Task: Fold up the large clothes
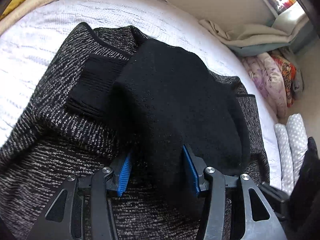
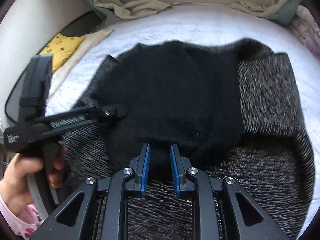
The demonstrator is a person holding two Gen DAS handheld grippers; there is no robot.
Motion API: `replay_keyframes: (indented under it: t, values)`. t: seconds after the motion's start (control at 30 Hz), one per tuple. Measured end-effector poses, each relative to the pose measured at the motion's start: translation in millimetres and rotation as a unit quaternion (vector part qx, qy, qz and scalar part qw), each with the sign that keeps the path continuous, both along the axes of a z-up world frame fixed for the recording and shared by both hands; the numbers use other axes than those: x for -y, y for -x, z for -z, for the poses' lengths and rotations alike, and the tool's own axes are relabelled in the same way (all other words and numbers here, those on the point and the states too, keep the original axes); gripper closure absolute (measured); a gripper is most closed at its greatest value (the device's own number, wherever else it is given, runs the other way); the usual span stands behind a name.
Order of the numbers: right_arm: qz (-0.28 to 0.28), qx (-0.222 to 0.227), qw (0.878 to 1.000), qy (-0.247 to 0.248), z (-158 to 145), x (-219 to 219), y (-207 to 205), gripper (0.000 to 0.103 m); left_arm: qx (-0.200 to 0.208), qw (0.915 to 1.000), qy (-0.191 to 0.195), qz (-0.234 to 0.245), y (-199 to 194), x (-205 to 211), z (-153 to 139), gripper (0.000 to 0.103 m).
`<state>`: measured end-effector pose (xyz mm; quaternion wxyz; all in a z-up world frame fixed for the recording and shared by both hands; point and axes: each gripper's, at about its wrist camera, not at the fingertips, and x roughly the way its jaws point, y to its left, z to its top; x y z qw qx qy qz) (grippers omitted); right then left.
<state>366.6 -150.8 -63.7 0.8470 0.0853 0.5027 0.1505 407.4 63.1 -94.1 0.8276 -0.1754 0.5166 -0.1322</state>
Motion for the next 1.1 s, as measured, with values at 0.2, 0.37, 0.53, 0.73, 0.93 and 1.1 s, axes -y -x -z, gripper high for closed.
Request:
replay_keyframes:
  t: [0.2,0.37,0.53,0.73,0.93,1.1]
  values:
    - [0.016,0.02,1.0,0.001,17.6,-2.6,-4.0,0.095,0.022,0.9991,-0.034,0.008,-0.2,14.8,3.1,0.043]
    - [0.024,0.047,0.999,0.008,22.6,-7.5,-0.1,0.096,0.041,0.9951,-0.085,0.032,8.3,30.9,-8.1,0.031]
    - [0.027,0.034,0.999,-0.029,1.4,8.6,11.7,0.076,0.047,0.9904,-0.126,0.032,32.7,27.9,-22.6,0.02]
    - [0.053,0.026,0.998,-0.005,-10.6,31.3,59.6,0.066,0.041,0.9896,-0.136,0.022,63.5,7.2,-26.1,0.018]
    - [0.074,0.013,0.997,0.033,-3.8,53.8,111.9,0.065,0.037,0.9842,-0.172,0.02,96.4,-7.7,-19.5,0.018]
    - [0.076,0.01,0.997,0.029,5.3,62.8,125.8,0.063,0.022,0.9804,-0.194,0.022,113.4,-13.9,-8.2,0.017]
